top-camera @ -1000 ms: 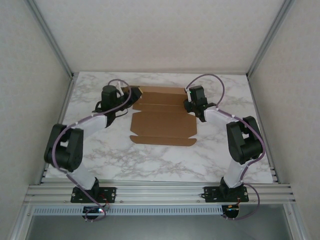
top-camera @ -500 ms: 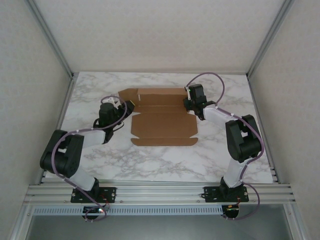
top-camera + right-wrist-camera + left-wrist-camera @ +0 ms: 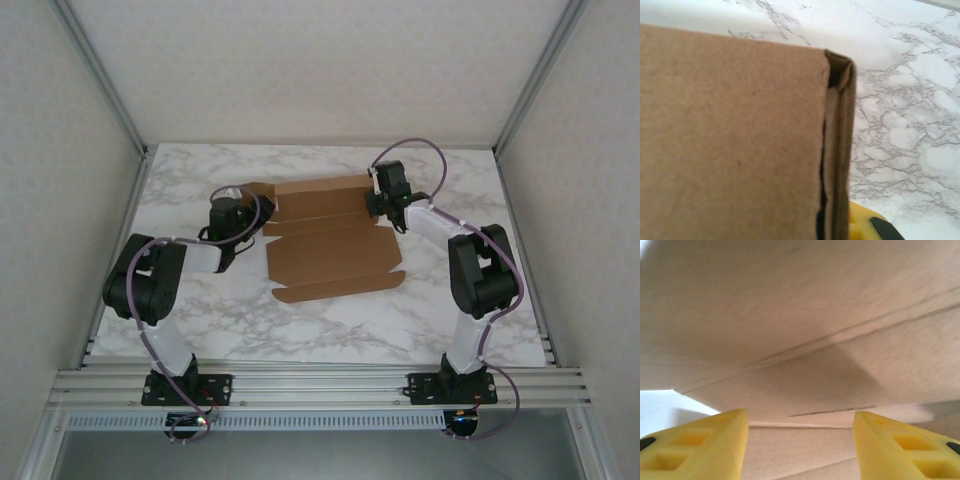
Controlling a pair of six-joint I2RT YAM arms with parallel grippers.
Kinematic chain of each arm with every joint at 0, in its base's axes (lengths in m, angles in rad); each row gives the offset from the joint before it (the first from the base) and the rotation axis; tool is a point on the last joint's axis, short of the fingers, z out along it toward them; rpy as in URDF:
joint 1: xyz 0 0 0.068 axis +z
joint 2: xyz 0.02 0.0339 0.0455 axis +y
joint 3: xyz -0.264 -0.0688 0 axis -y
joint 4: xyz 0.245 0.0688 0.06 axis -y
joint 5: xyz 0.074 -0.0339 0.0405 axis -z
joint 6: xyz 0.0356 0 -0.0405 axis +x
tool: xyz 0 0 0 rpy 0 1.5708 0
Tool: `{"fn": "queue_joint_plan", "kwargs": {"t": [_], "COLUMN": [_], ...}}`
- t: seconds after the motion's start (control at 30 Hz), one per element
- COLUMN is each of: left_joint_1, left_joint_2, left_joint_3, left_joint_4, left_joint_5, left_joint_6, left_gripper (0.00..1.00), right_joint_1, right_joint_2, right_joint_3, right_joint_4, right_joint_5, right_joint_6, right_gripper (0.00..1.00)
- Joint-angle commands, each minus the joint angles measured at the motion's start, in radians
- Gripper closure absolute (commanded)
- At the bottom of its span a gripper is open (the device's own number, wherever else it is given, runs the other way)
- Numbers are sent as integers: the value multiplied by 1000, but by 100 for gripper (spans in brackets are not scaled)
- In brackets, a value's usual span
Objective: Fold the paper box
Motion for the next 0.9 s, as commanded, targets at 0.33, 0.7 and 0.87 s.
{"fn": "queue_joint_plan", "kwargs": {"t": [0.33, 0.7, 0.87], "left_joint_1": [-16, -23, -43], "left_joint_2": [9, 121, 123], "left_joint_3": [-46, 103, 172], "left_joint_4": [-45, -153, -284], "left_joint_5": [-19, -20, -80], "left_joint_6": [-24, 13, 77], "left_gripper": [40, 40, 40], "right_joint_1": [1, 8, 12], "right_joint_2": [9, -16, -26], "right_joint_3": [27, 10, 2], "right_joint_4": [-99, -94, -90], "right_joint_5": [52, 42, 47], "right_joint_6": [63, 65, 65], "right_gripper": [98, 98, 98]}}
